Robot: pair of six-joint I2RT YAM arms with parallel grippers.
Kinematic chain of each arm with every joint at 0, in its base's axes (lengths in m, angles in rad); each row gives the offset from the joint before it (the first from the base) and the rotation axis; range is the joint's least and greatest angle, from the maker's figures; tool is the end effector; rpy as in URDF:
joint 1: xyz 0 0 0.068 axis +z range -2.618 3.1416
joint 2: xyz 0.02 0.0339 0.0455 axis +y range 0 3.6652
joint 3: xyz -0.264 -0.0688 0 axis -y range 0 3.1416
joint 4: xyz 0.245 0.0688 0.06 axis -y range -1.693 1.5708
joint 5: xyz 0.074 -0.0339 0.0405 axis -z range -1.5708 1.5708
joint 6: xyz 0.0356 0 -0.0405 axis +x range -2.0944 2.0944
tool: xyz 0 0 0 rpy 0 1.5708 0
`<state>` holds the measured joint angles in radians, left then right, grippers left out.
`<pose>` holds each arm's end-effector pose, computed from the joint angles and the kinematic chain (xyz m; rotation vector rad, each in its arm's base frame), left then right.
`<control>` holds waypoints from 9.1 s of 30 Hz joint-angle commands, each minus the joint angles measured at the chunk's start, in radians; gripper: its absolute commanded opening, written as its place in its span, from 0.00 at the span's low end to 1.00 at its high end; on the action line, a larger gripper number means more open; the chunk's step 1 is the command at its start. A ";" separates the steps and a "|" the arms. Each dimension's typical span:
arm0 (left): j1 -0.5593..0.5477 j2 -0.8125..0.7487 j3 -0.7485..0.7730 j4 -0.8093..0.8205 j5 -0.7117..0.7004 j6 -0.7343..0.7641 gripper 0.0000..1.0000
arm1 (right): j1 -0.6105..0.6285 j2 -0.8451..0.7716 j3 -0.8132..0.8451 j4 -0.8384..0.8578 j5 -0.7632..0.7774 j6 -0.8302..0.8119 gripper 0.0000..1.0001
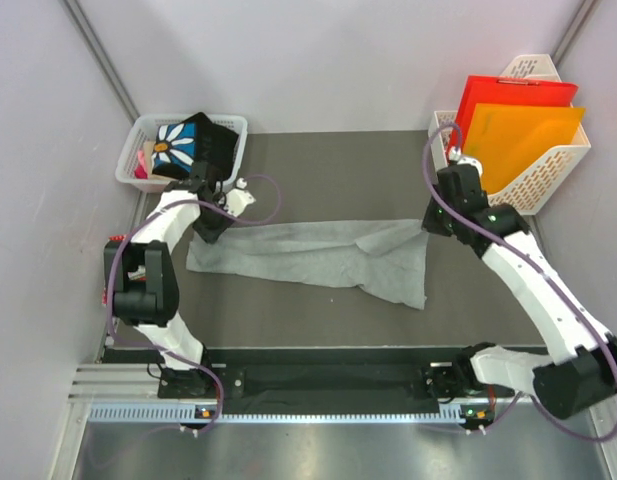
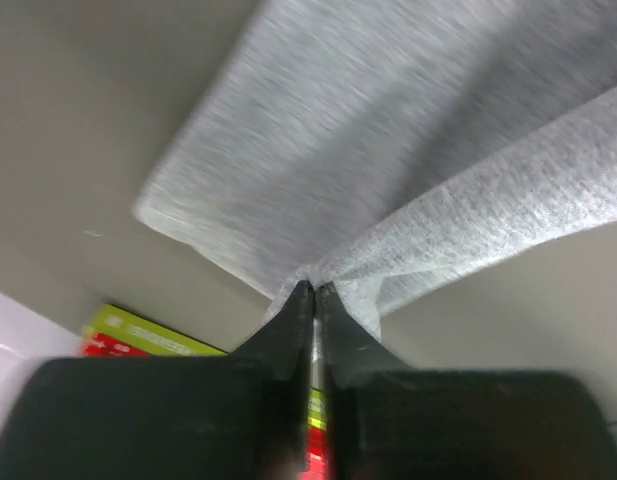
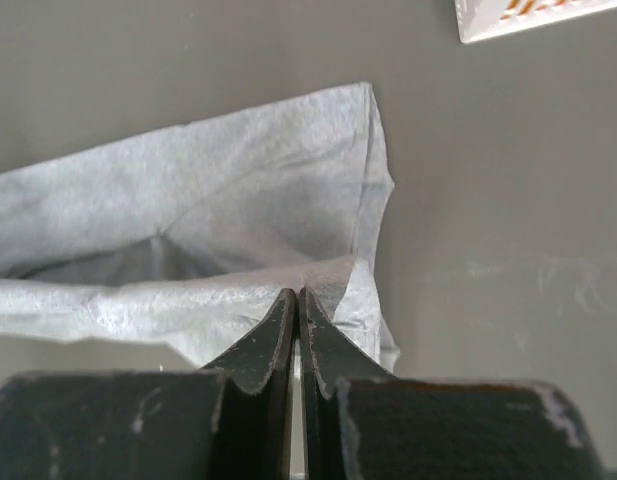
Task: Fold and stack the t-shirts
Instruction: Fold the other side of the tshirt into a rectangle, then grab the bottom of the folded rectangular tshirt with left arm
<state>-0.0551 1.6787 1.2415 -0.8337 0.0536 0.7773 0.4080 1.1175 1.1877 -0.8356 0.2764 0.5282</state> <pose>0.3276 -0.0200 0.2219 1.1592 2.5940 0.0804 0.2082 0.0794 0.3529 0.2743 2.2890 0.1567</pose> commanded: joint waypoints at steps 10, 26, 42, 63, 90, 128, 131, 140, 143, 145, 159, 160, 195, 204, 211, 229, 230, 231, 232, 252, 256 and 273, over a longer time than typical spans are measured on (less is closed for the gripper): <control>0.001 0.072 0.010 0.242 -0.230 -0.015 0.95 | -0.086 0.476 0.185 0.271 -0.138 -0.097 0.00; -0.023 -0.183 -0.257 0.171 -0.017 -0.049 0.88 | -0.090 0.513 0.174 0.290 -0.118 -0.105 0.00; 0.015 -0.004 -0.140 0.222 -0.006 -0.085 0.64 | -0.090 0.430 0.095 0.297 -0.112 -0.119 0.00; 0.076 -0.024 -0.088 0.143 0.045 -0.064 0.62 | -0.090 0.407 0.064 0.306 -0.125 -0.125 0.00; 0.126 -0.121 -0.100 0.116 0.072 -0.064 0.00 | -0.081 0.273 0.040 0.264 -0.164 -0.108 0.00; 0.175 -0.319 -0.340 0.251 -0.090 0.042 0.00 | -0.063 0.002 -0.016 0.150 -0.137 -0.076 0.00; 0.192 -0.210 -0.252 0.255 -0.083 0.040 0.00 | -0.083 0.086 0.012 0.181 -0.135 -0.086 0.00; 0.189 -0.024 -0.077 0.228 -0.060 0.022 0.00 | -0.126 0.246 0.027 0.260 -0.154 -0.082 0.00; 0.189 -0.001 -0.068 0.235 -0.058 0.023 0.07 | -0.135 0.291 0.039 0.279 -0.149 -0.083 0.00; 0.189 0.012 -0.068 0.246 -0.058 0.022 0.09 | -0.138 0.324 0.050 0.288 -0.141 -0.083 0.00; 0.178 -0.089 -0.076 0.282 -0.104 0.007 0.99 | -0.141 0.558 0.323 0.198 -0.059 -0.114 0.57; 0.176 -0.112 -0.083 0.280 -0.104 0.008 0.99 | -0.137 0.532 0.319 0.193 -0.036 -0.112 0.57; -0.012 0.016 -0.214 0.390 -0.156 -0.104 0.98 | 0.037 0.792 0.151 0.421 -0.355 -0.039 0.43; -0.012 0.010 -0.298 0.439 -0.199 -0.062 0.98 | 0.035 0.912 0.410 0.339 -0.367 -0.054 0.41; -0.006 0.001 -0.327 0.458 -0.219 -0.044 0.98 | 0.035 0.846 0.416 0.286 -0.300 -0.051 0.53; 0.021 -0.008 -0.189 0.387 -0.215 -0.032 0.98 | 0.048 0.488 -0.247 0.541 -0.394 0.095 0.50; 0.021 -0.013 -0.177 0.383 -0.216 -0.032 0.98 | 0.046 0.513 -0.234 0.549 -0.398 0.098 0.49; 0.021 -0.016 -0.174 0.374 -0.213 -0.030 0.98 | 0.031 0.565 -0.224 0.550 -0.396 0.101 0.47; 0.021 -0.026 -0.172 0.370 -0.212 -0.029 0.98 | 0.020 0.590 -0.206 0.552 -0.401 0.098 0.46; 0.021 -0.137 -0.192 0.227 0.041 -0.099 0.99 | -0.242 0.441 -0.238 0.328 -0.106 0.027 0.39; 0.021 -0.160 -0.174 0.168 0.101 -0.116 0.99 | -0.241 0.447 -0.226 0.331 -0.112 0.026 0.38; 0.026 -0.163 -0.197 0.220 0.068 -0.144 0.99 | -0.043 0.564 -0.054 0.354 -0.239 0.032 0.39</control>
<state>-0.0353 1.5188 1.0370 -0.6380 0.1291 0.6453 0.3702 1.5967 1.1252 -0.5232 0.0921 0.5682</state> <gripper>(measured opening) 0.991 0.389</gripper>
